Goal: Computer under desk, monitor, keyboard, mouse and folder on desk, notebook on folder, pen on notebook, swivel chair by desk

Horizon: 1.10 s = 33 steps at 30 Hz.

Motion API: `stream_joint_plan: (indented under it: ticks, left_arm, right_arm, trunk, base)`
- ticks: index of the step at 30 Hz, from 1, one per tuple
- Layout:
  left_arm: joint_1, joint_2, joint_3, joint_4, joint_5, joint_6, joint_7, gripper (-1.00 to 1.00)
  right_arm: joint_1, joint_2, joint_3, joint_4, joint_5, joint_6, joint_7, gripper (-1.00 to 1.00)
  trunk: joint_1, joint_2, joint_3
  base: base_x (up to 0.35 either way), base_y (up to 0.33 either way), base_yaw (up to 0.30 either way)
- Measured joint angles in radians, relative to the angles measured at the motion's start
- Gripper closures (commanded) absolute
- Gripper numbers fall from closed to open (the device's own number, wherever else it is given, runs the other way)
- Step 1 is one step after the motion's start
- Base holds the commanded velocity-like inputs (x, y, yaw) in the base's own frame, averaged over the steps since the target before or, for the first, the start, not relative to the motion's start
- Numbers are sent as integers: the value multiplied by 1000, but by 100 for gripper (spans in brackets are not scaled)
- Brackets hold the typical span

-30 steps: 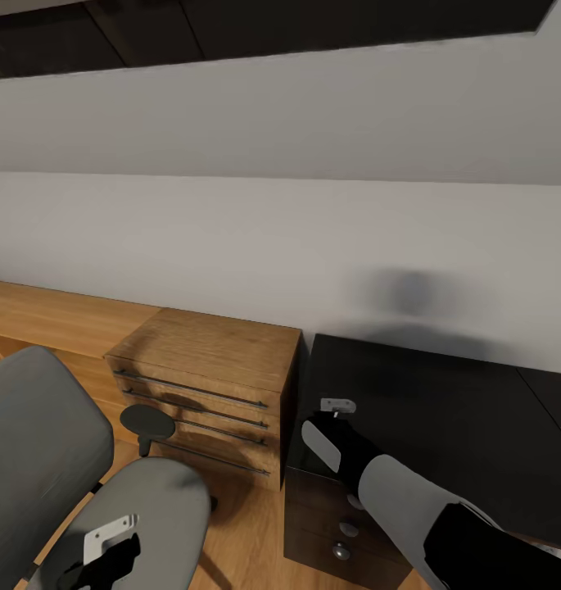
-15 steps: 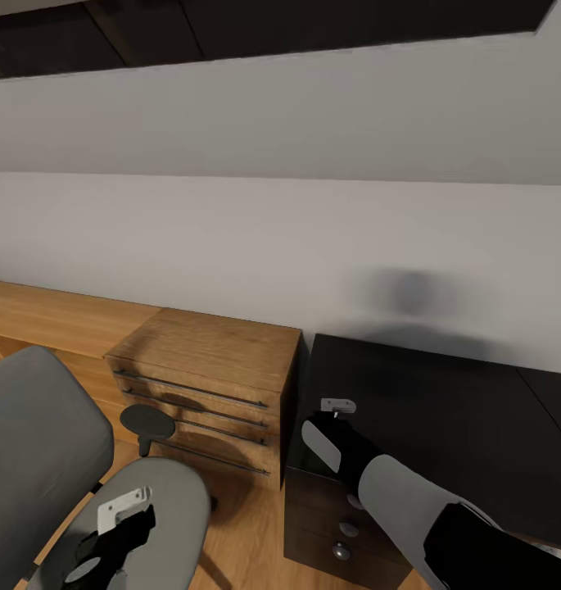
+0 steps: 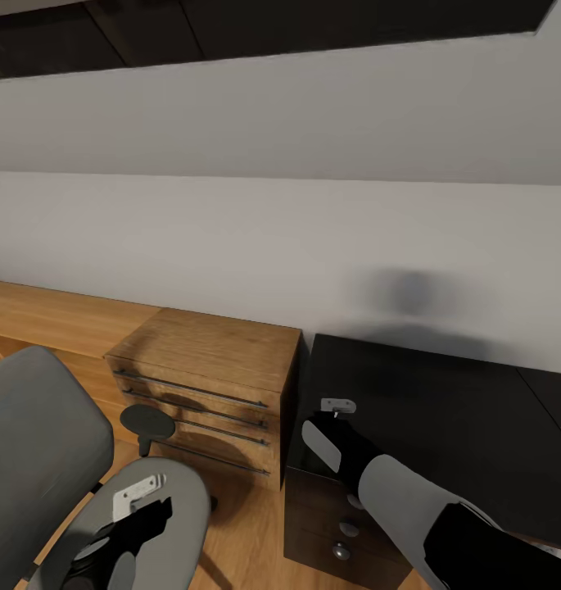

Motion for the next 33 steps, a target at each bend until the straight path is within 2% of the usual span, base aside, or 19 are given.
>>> stream_joint_plan:
  ticks: [3,20,29,33]
  left_arm:
    - [0,-6,7,1,11,0,0,-100]
    - [0,-5,36,10,14,-3,-1,-100]
    - [0,-5,74,6,15,-3,-2,-100]
    - [0,-6,79,5,16,-3,-2,-100]
  right_arm:
    - [1,0,-2,0,-2,-9,1,-100]
    - [20,0,-3,0,-7,-41,0,-100]
    - [20,0,-6,1,-6,-42,0,-100]
    - [20,0,-7,1,-5,-42,0,-100]
  trunk:
    - [0,0,0]
    - [0,0,0]
    - [0,0,0]
    - [0,0,0]
  base:
    - [0,0,0]
    - [0,0,36]
    - [0,0,35]
    - [0,0,5]
